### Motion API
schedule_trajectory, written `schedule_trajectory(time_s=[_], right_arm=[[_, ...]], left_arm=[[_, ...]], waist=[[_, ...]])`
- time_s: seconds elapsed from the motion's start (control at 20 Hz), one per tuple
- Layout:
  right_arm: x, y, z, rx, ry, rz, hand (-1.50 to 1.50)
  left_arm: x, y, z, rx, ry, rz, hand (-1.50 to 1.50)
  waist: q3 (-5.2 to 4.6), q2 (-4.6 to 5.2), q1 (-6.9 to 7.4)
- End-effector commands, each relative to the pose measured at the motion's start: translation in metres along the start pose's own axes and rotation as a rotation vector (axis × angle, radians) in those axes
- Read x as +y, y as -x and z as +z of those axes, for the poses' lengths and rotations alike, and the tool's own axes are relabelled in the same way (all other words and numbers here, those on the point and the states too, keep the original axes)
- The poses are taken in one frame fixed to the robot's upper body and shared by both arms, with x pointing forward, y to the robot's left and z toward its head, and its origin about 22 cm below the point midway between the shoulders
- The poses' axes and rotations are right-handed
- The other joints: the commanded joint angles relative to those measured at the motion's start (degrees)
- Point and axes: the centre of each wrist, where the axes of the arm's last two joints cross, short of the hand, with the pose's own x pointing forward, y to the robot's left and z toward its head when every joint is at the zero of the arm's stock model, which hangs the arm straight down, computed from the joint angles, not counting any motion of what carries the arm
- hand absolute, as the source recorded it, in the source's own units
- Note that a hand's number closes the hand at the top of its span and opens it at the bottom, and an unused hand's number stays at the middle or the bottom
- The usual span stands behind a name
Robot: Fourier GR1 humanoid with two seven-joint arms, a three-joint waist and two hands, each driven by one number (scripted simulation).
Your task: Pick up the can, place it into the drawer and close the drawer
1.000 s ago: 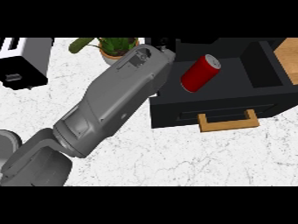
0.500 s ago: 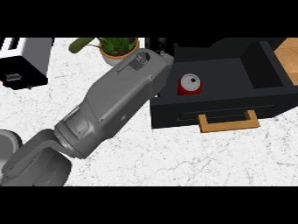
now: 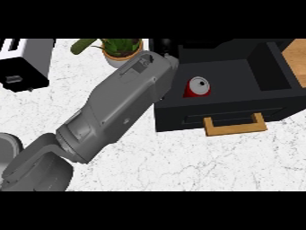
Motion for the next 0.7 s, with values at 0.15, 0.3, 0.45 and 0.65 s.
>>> schedule_trajectory(time_s=[0.15,0.3,0.45,0.65], right_arm=[[0.008,-0.016,-0.032,-0.148,-0.071,0.153,-1.50],[0.025,-0.015,-0.023,-0.162,-0.125,0.248,-1.50],[0.047,-0.021,-0.039,-0.191,-0.136,0.308,-1.50],[0.071,-0.008,-0.054,-0.172,-0.171,0.388,-1.50]], left_arm=[[0.000,-0.004,-0.003,-0.061,0.022,0.031,-1.50],[-0.008,-0.011,0.003,-0.072,0.003,0.045,-1.50],[-0.006,-0.006,0.004,-0.077,-0.005,0.037,-1.50],[-0.011,-0.012,0.008,-0.063,0.021,0.071,-1.50]], waist=[[-0.04,0.23,1.33],[0.02,-0.22,1.62],[-0.04,0.01,2.55],[-0.07,-0.40,4.00]])
